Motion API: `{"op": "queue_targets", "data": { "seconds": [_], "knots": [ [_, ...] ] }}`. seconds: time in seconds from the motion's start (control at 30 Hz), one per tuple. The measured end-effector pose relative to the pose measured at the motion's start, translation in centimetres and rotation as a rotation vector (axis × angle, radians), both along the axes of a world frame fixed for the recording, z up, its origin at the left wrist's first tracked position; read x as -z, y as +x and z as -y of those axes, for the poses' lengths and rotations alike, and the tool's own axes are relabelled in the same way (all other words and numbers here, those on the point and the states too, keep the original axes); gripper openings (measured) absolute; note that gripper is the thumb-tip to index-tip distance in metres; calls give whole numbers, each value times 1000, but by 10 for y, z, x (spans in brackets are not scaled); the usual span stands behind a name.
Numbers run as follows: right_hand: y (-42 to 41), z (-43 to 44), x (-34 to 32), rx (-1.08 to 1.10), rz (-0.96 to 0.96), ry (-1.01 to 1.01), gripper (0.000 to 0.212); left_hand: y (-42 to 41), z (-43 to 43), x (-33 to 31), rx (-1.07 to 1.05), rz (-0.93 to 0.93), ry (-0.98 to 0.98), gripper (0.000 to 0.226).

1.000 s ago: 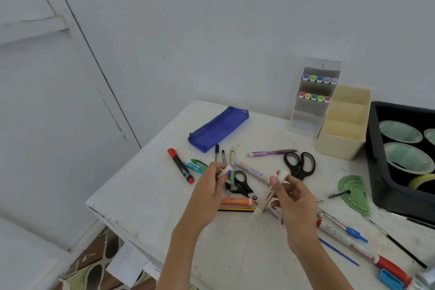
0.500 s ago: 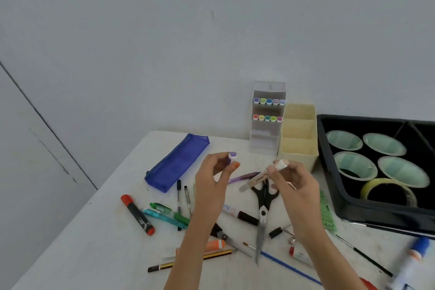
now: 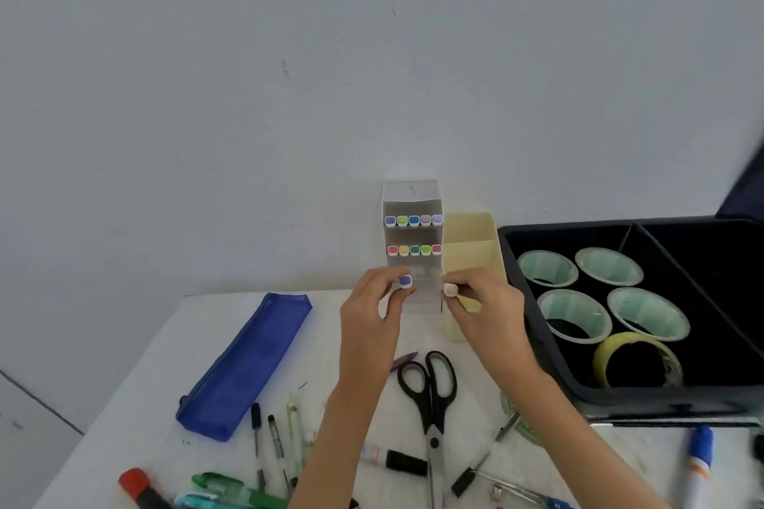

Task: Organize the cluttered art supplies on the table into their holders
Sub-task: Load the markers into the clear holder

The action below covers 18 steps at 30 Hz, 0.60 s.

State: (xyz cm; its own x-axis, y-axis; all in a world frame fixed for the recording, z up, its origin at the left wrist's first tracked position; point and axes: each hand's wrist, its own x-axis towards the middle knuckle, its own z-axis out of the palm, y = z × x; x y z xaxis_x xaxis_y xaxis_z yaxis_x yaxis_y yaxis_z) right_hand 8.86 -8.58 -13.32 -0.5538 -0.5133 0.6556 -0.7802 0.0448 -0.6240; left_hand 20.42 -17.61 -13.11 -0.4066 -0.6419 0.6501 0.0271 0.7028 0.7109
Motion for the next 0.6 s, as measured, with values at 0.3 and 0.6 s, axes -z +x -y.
{"op": "queue_targets", "data": {
  "seconds": [0.3, 0.6],
  "knots": [
    [-21, 44, 2, 189, -154, 539, 17, -33, 27, 24, 57, 91, 20, 15],
    [-19, 64, -5, 394, -193, 806, 18, -53, 48, 35, 134, 205, 59, 23]
  ]
}}
